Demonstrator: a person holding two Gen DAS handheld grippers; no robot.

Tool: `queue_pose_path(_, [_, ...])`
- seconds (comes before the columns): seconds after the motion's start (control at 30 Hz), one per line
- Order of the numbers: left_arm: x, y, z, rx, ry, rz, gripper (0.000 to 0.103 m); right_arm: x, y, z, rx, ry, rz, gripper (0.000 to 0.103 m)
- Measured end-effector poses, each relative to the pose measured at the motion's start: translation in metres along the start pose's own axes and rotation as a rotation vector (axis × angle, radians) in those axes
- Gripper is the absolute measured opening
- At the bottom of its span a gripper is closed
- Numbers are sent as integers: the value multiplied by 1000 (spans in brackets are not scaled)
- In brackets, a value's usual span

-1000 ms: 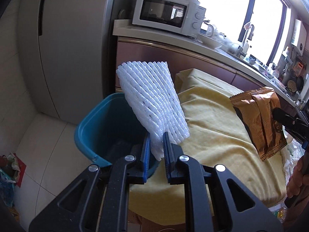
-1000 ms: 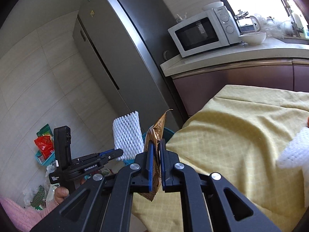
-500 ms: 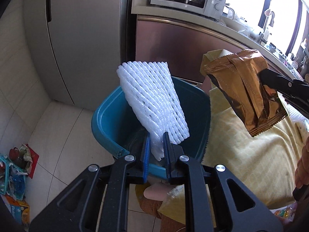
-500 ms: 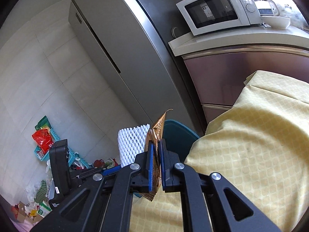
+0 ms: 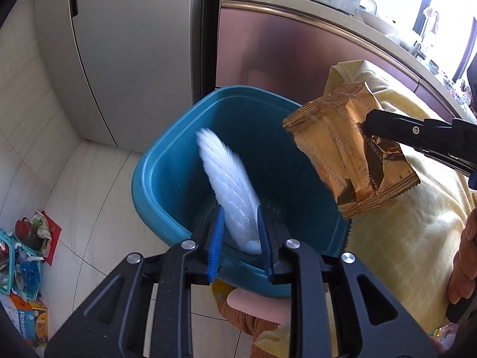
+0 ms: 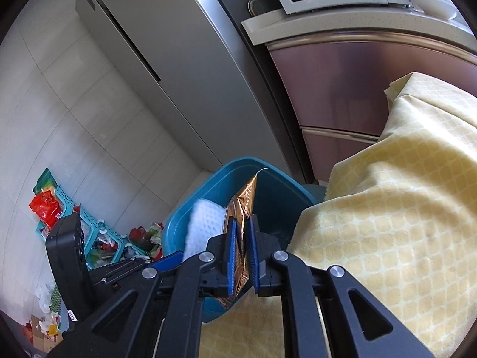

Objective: Collect trash
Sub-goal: 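Carry both items to the teal bin and release them inside, then grasp another foam net with left tool while right tool grasps paper cup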

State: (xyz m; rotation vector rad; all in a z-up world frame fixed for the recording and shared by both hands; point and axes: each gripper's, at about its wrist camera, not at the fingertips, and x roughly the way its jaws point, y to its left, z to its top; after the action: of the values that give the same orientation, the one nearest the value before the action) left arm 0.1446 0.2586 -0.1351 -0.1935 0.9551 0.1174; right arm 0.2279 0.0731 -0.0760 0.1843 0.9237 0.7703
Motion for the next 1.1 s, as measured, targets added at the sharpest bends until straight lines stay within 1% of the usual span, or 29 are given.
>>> queue_pose_path(0.1, [7, 0, 1, -15, 11, 3, 24, 6, 4, 1, -13, 9, -11, 22])
queue_pose_path(0.2, [8, 4, 0, -34, 2, 9, 25, 7, 2, 0, -11, 7, -10, 25])
queue_pose_path(0.3, [-2, 2, -6, -42, -34, 19, 25, 5, -2, -1, 0, -6, -5, 26])
queue_pose_path(0.43, [-22, -6, -5, -30, -97, 21, 34, -11, -9, -7, -1, -28, 4, 27])
queue_pose_path(0.5, [-35, -13, -2, -16, -136, 6, 37, -26, -11, -12, -13, -48, 9, 27])
queue_pose_path(0.63, [-59, -38, 1, 31, -209, -50, 46, -64, -16, -23, -42, -109, -1, 34])
queue_pose_path(0.8, [-85, -81, -4, 127, -264, -147, 49, -120, -28, -43, -69, -196, -47, 36])
queue_pose_path(0.9, [-93, -110, -9, 201, -273, -203, 49, -155, -39, -56, -66, -258, -83, 38])
queue_pose_path(0.97, [-94, -137, -13, 257, -274, -237, 50, -179, -47, -67, -53, -298, -108, 40])
queue_pose_path(1.1, [-96, -192, -21, 361, -272, -313, 50, -222, -67, -92, -13, -364, -198, 41])
